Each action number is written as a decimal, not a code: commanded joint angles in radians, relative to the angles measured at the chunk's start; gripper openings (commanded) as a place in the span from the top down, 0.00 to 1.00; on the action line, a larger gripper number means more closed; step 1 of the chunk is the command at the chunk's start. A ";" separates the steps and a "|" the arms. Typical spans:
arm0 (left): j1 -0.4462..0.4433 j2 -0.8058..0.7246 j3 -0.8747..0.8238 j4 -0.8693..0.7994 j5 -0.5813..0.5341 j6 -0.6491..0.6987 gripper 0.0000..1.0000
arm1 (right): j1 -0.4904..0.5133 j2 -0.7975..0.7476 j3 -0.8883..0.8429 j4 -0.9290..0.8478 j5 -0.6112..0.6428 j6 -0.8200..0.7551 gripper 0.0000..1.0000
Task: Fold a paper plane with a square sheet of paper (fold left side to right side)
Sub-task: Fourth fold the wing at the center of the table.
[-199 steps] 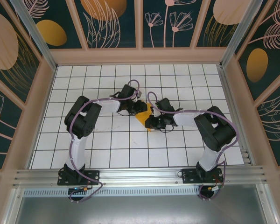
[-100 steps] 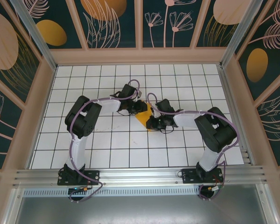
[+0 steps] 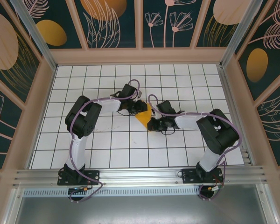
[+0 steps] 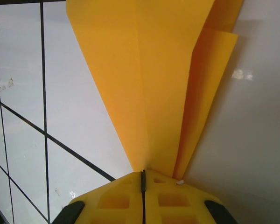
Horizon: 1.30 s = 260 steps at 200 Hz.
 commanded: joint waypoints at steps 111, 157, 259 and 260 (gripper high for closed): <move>-0.005 0.072 -0.026 -0.086 -0.085 0.006 0.71 | -0.004 -0.159 0.017 -0.161 -0.028 -0.039 0.90; -0.005 0.067 -0.030 -0.083 -0.081 0.003 0.71 | -0.008 -0.109 0.092 -0.056 -0.027 0.002 0.89; -0.004 0.064 -0.020 -0.091 -0.078 0.011 0.71 | -0.019 0.035 0.113 -0.056 0.042 0.040 0.88; -0.005 0.064 -0.020 -0.092 -0.078 0.011 0.71 | -0.020 0.035 0.111 -0.058 0.044 0.040 0.88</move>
